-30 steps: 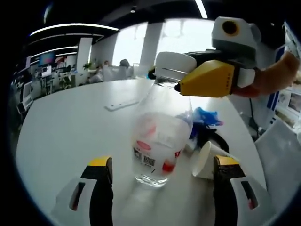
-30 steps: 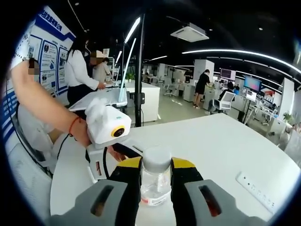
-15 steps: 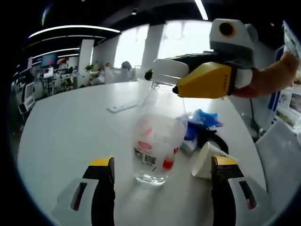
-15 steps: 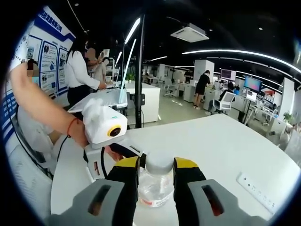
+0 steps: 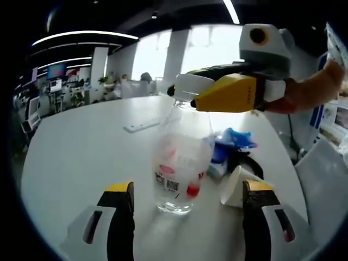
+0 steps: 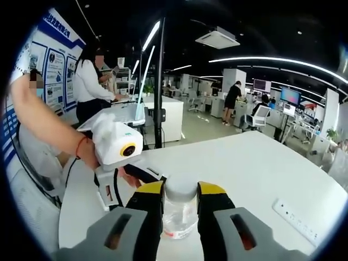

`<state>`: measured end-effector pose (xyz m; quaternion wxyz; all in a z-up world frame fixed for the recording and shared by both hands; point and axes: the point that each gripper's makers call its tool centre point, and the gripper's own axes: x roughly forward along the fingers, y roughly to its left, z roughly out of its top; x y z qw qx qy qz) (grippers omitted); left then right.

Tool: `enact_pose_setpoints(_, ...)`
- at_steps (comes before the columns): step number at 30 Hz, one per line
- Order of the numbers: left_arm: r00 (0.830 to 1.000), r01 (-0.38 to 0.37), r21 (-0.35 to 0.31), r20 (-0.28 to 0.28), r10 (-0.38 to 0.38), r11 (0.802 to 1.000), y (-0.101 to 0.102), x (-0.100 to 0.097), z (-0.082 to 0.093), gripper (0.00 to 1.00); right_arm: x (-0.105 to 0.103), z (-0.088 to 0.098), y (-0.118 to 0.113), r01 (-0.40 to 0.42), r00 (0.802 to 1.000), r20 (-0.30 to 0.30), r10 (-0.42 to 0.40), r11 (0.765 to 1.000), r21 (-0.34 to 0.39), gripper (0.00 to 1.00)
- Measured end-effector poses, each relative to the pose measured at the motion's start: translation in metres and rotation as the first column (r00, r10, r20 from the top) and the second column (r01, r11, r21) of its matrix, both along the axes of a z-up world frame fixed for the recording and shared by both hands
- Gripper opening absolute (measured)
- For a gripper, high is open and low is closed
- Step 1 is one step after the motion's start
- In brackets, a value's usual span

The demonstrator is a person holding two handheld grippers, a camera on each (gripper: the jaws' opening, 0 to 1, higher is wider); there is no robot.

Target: Arrange the tabletop items into an orderly group along one side of the table until the central work area is clear of visible clutter.

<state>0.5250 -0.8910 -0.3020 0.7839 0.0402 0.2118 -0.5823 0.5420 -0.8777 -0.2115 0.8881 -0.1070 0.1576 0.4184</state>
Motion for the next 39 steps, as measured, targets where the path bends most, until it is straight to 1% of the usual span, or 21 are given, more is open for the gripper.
enact_pose_setpoints(4,1.0,-0.001,-0.001,-0.002,0.001,1.0,0.0004,-0.0014,-0.0002,0.78,-0.0004,0.0,0.0002,0.01,1.0,-0.005,-0.01,1.0,0.0,0.2)
enact_pose_setpoints(12,1.0,-0.003,-0.002,-0.004,0.003,1.0,0.0011,-0.0023,-0.0006,0.76,0.0011,-0.0006,-0.0011,0.07,0.998,-0.004,-0.07,0.997,-0.036,0.2)
enact_pose_setpoints(14,1.0,-0.002,-0.005,-0.004,0.002,1.0,0.0008,-0.0027,0.0001,0.75,0.0015,-0.0008,-0.0032,0.097,0.995,-0.014,-0.097,0.995,-0.031,0.2)
enact_pose_setpoints(20,1.0,0.0,-0.007,0.0,0.0,1.0,0.0,-0.003,0.0012,0.74,0.0008,-0.001,-0.0043,0.142,0.989,-0.029,-0.143,0.989,-0.029,0.2)
enact_pose_setpoints(24,1.0,0.001,-0.009,0.001,-0.001,1.0,0.0,-0.0034,0.0017,0.73,0.0016,-0.0008,-0.0043,0.142,0.989,-0.022,-0.143,0.989,-0.033,0.2)
enact_pose_setpoints(26,1.0,0.0,-0.008,0.0,0.0,1.0,0.0004,-0.0039,0.0015,0.73,0.0016,-0.0009,-0.0044,0.142,0.989,-0.029,-0.142,0.99,-0.025,0.21)
enact_pose_setpoints(31,1.0,-0.002,-0.009,0.0,0.002,1.0,0.001,-0.0052,0.002,0.73,0.0004,-0.0019,-0.005,0.135,0.99,-0.027,-0.136,0.99,-0.035,0.22)
enact_pose_setpoints(33,1.0,-0.003,-0.01,0.0,0.003,1.0,0.001,-0.0062,0.0028,0.73,-0.0008,-0.0036,-0.0056,0.134,0.99,-0.027,-0.136,0.99,-0.044,0.24)
enact_pose_setpoints(35,1.0,-0.004,-0.011,0.001,0.004,1.0,0.0012,-0.0066,0.0035,0.73,-0.0004,-0.0035,-0.0057,0.138,0.99,-0.024,-0.138,0.99,-0.038,0.28)
enact_pose_setpoints(37,1.0,-0.005,-0.008,0.0,0.005,1.0,0.0016,-0.0065,0.0033,0.73,-0.0012,-0.0048,-0.0061,0.138,0.99,-0.03,-0.139,0.989,-0.044,0.28)
enact_pose_setpoints(39,1.0,-0.005,-0.01,0.001,0.005,1.0,0.0019,-0.0069,0.0038,0.73,-0.0012,-0.003,-0.006,0.139,0.99,-0.028,-0.14,0.99,-0.034,0.29)
